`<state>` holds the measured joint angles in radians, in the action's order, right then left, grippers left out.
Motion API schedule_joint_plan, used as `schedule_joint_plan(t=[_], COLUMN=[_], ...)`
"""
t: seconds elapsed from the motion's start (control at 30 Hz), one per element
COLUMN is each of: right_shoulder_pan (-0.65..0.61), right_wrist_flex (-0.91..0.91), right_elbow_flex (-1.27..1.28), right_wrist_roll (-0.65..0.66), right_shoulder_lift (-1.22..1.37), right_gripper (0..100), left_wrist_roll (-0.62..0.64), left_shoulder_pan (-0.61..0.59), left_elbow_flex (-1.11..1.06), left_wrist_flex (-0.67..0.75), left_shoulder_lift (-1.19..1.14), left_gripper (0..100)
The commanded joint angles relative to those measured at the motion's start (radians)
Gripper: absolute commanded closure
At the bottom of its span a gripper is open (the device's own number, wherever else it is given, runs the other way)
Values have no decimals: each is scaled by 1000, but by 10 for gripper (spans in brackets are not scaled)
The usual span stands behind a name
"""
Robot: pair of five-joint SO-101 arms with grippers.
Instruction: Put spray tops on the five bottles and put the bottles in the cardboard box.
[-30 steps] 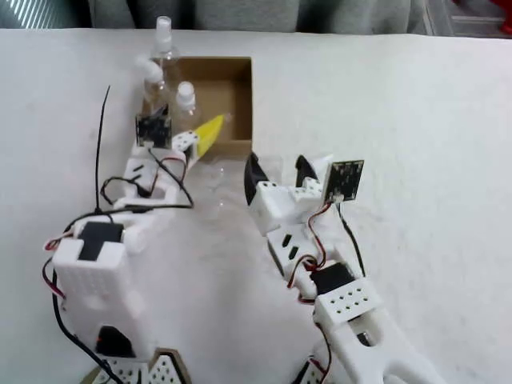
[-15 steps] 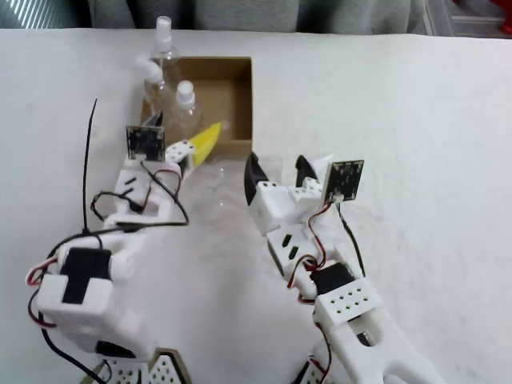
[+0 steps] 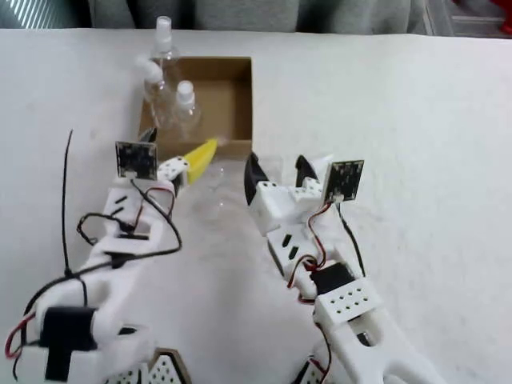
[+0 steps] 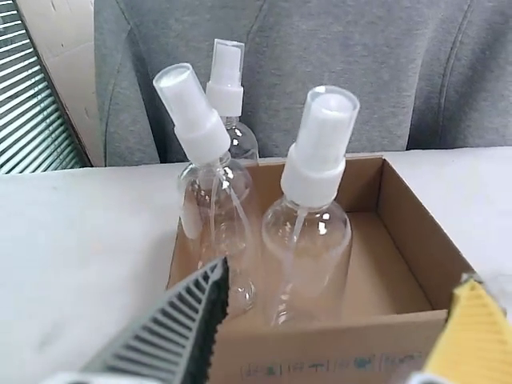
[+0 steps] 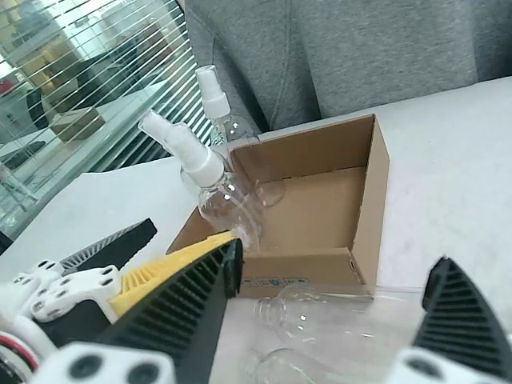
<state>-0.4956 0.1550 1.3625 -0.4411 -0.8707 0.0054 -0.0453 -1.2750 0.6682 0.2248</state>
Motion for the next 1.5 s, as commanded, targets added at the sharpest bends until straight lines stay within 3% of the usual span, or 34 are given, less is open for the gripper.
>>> schedule_joint_plan(t=[0.0, 0.23, 0.33, 0.47, 0.63, 0.8, 0.97, 1.27, 1.47], right_shoulder_pan=[10, 10, 10, 5, 4, 1, -18, -10, 101], right_wrist_flex=[21, 18, 16, -30, -33, -166, -397, -584, -832], right_elbow_flex=[-11, -9, -6, -8, -8, -46, -135, -250, -459], right_wrist_roll=[15, 17, 66, 135, 135, 141, 143, 247, 269], right_shoulder_lift=[2, 2, 2, 2, 2, 2, 4, 137, 255], right_gripper=[665, 665, 666, 666, 666, 666, 666, 666, 666], left_wrist_roll=[58, 121, 123, 123, 123, 123, 123, 123, 121], left_shoulder_pan=[-44, -62, -62, -62, -62, -77, -150, -231, -243], left_elbow_flex=[11, 11, 11, 11, 9, 11, 11, 66, 80], left_wrist_flex=[-206, -618, -761, -908, -1102, -1277, -1312, -1306, -1258], left_shoulder_lift=[170, 483, 610, 765, 912, 1000, 981, 687, 487], left_gripper=[589, 609, 733, 975, 908, 967, 978, 977, 977])
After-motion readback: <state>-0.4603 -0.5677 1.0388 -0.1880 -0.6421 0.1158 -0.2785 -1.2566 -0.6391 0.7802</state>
